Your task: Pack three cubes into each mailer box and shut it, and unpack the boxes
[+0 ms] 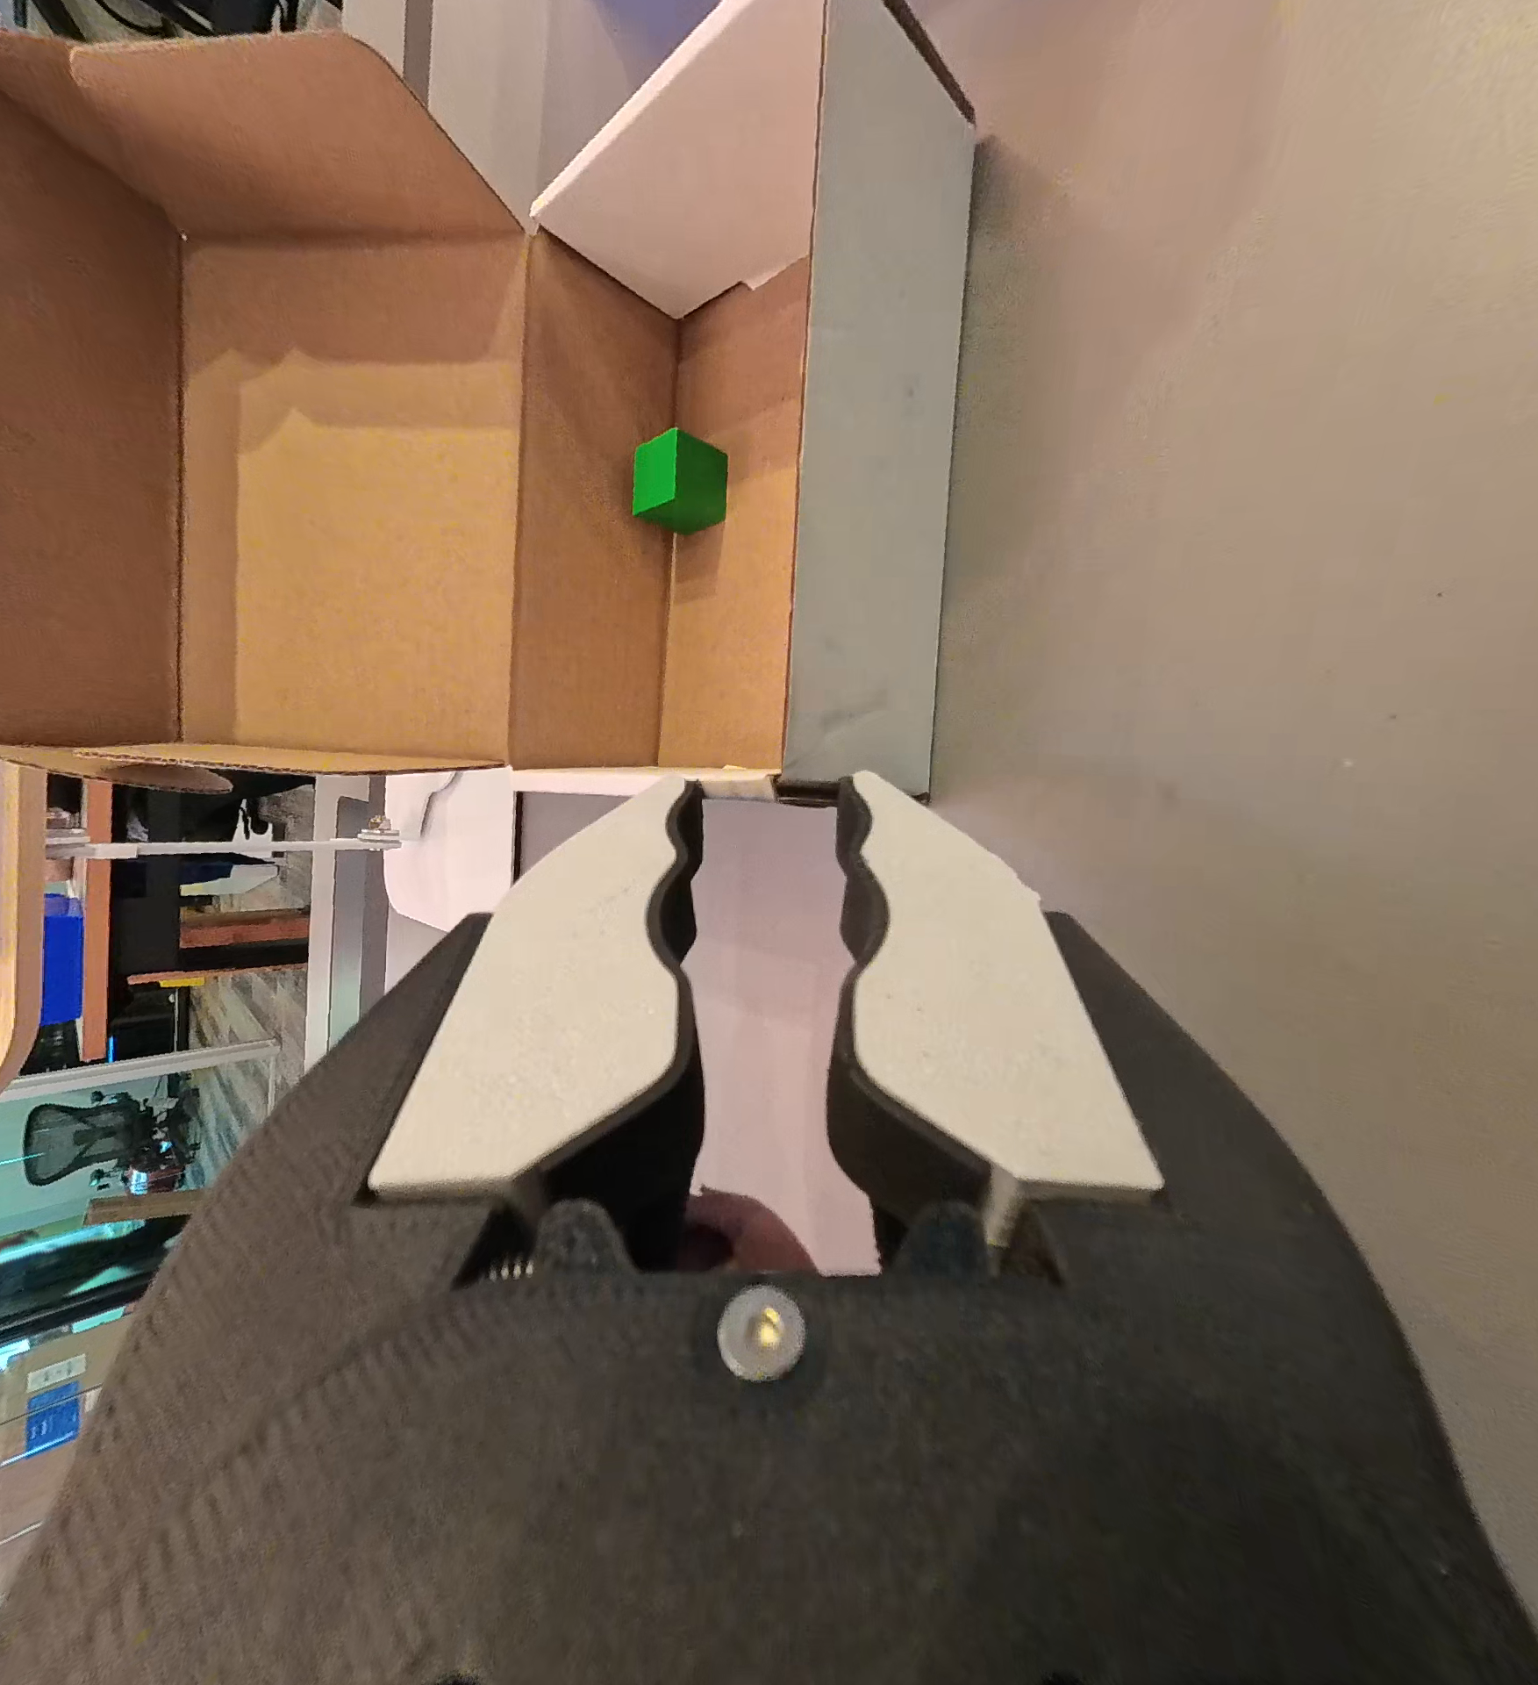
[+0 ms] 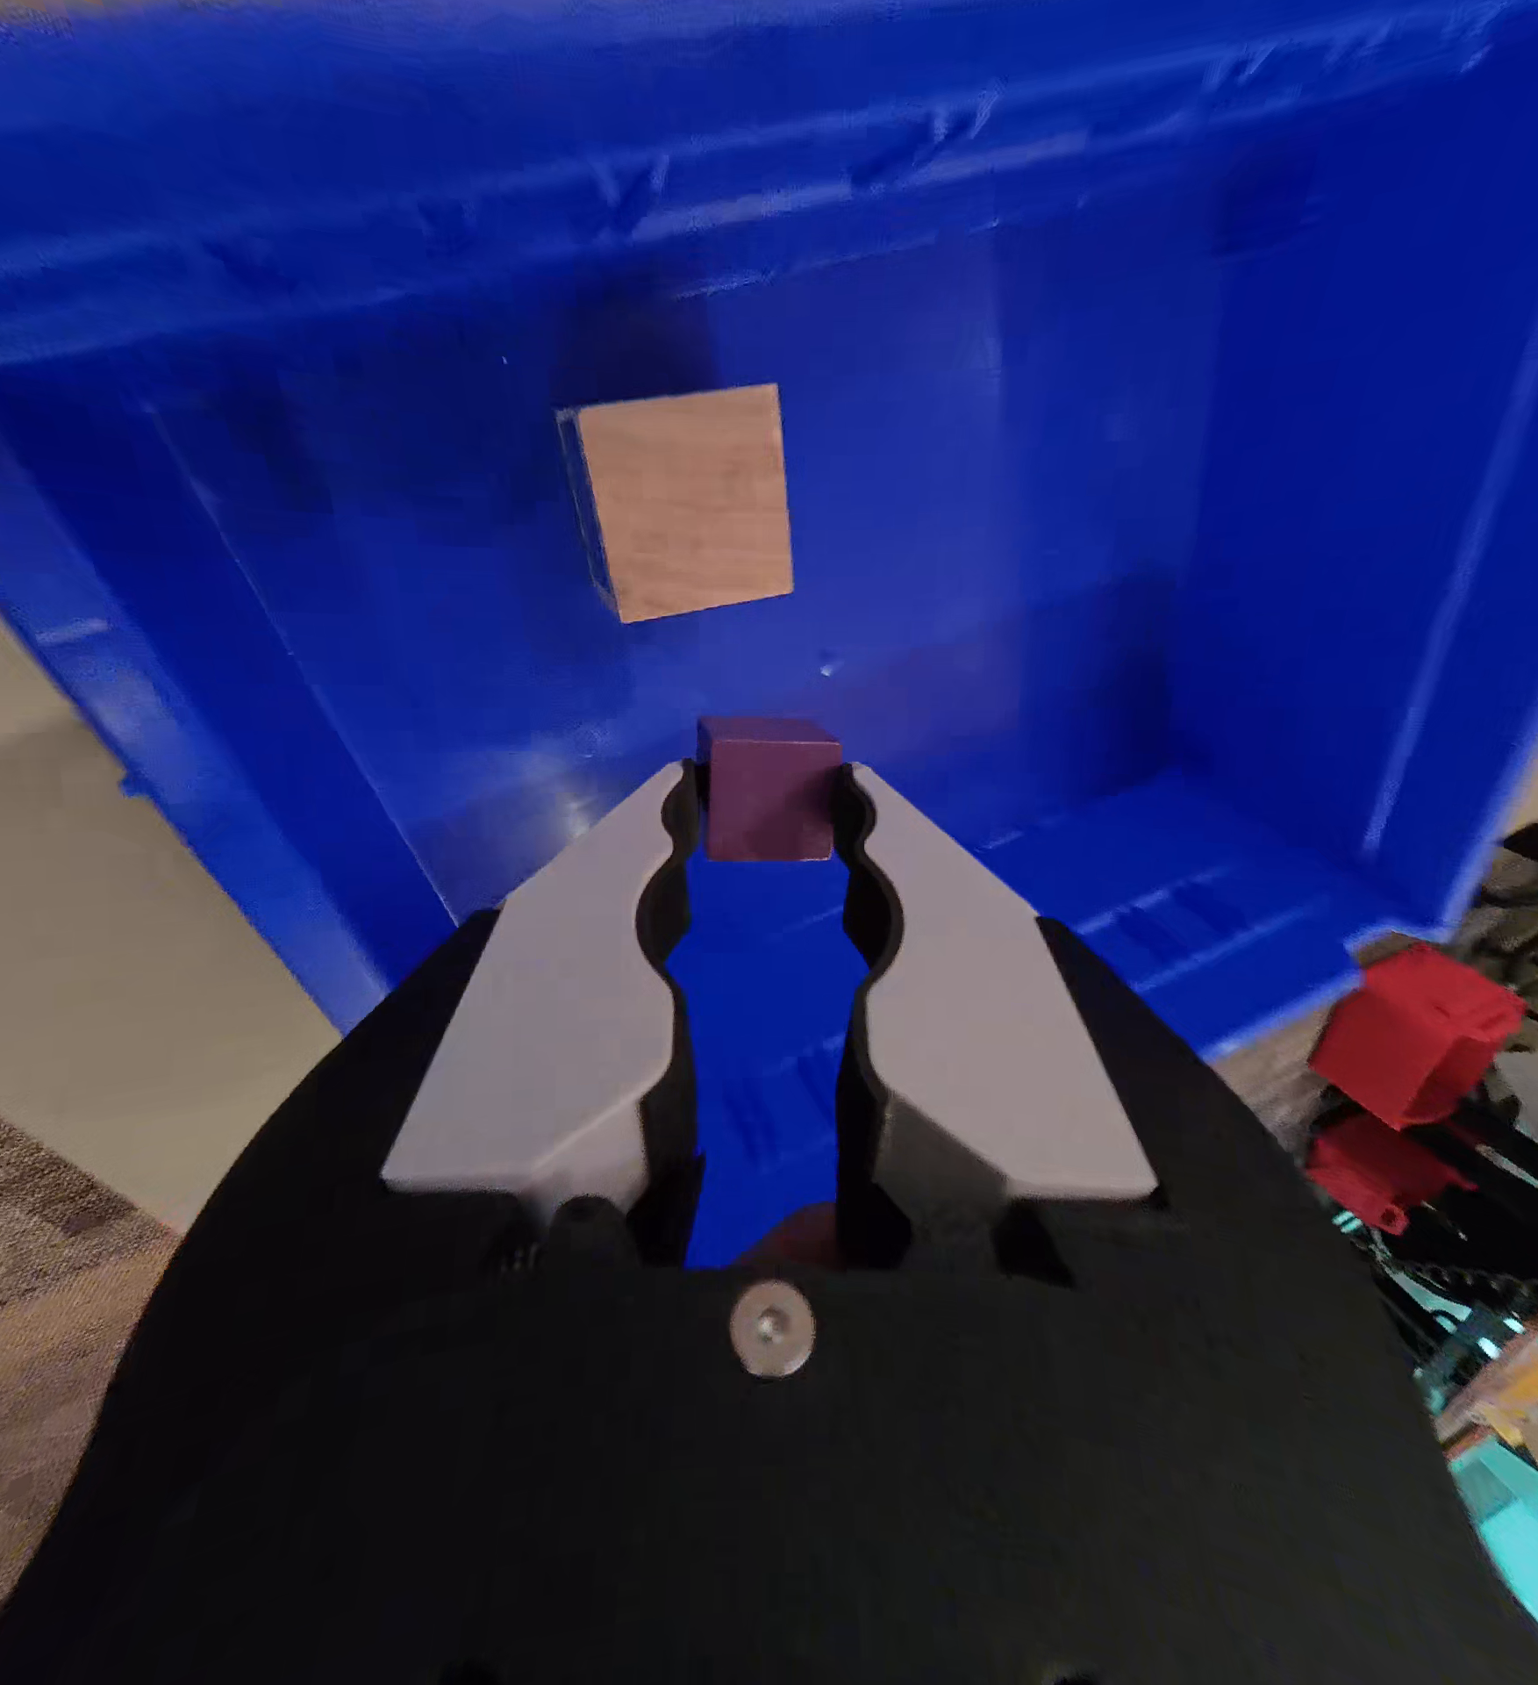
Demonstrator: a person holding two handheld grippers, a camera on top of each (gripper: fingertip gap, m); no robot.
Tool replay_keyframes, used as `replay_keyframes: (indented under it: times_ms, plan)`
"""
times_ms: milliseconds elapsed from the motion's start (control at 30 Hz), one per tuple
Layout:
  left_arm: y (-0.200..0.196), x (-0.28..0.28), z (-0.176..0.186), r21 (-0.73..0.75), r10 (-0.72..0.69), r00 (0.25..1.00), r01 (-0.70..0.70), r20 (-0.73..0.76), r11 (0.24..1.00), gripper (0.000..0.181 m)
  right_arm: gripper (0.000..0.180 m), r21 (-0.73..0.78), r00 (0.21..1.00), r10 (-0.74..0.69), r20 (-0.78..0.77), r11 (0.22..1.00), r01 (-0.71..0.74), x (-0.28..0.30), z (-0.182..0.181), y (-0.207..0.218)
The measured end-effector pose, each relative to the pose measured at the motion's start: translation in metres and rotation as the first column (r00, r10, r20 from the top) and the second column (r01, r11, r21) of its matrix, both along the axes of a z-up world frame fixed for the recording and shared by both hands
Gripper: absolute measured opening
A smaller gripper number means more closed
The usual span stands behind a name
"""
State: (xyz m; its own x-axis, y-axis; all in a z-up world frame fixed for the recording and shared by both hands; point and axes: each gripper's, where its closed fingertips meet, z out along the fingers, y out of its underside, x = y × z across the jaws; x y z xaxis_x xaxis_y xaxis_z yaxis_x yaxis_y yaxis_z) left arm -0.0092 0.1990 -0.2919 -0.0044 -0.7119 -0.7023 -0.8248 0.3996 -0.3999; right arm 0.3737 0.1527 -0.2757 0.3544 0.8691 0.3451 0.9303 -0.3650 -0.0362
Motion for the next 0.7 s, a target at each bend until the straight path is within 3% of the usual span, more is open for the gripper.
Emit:
replay_keyframes:
  times_ms: [200, 333, 400, 567, 700]
  plan:
    - [0.0, 0.0, 0.0, -0.004, -0.007, 1.0, 0.007, 0.007, 1.0, 0.028, 0.028, -0.063, 1.0, 0.015, -0.014, 0.998, -0.016, 0.01, -0.044, -0.001]
    - [0.0, 0.0, 0.0, 0.0, -0.007, 1.0, 0.007, 0.006, 1.0, 0.028, 0.028, -0.049, 0.999, 0.034, -0.028, 0.998, -0.035, 0.006, -0.047, 0.003]
    - [0.001, 0.0, -0.001, 0.0, -0.007, 1.0, 0.007, 0.005, 1.0, 0.028, 0.037, -0.04, 1.0, 0.031, 0.0, 0.999, -0.031, 0.009, -0.043, 0.004]
    - [0.001, 0.0, -0.001, 0.001, -0.007, 1.0, 0.007, 0.003, 1.0, 0.028, 0.043, 0.067, 0.999, 0.027, 0.033, 0.997, -0.029, -0.001, 0.006, 0.008]
    - [0.001, 0.001, 0.0, 0.002, -0.009, 1.0, 0.009, 0.005, 1.0, 0.028, 0.037, 0.221, 0.982, 0.173, -0.073, 0.963, -0.153, -0.088, 0.064, 0.022]
